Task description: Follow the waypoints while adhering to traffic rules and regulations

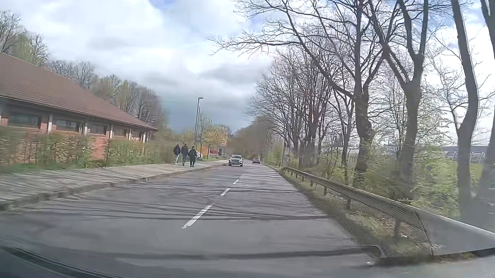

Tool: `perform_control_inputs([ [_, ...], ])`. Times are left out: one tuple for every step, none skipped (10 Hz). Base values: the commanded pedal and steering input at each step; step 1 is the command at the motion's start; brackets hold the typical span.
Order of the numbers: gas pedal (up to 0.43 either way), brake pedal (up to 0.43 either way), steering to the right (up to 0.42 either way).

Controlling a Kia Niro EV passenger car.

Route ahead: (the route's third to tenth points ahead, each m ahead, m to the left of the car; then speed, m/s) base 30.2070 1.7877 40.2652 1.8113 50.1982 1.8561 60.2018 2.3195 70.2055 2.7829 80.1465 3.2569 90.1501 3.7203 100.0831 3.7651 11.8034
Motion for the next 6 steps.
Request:
perform_control_inputs([
  [0.059,0.000,0.002],
  [0.067,0.000,0.002],
  [0.067,0.006,0.002],
  [0.067,0.006,0.002],
  [0.067,0.006,0.002],
  [0.067,0.000,0.002],
])
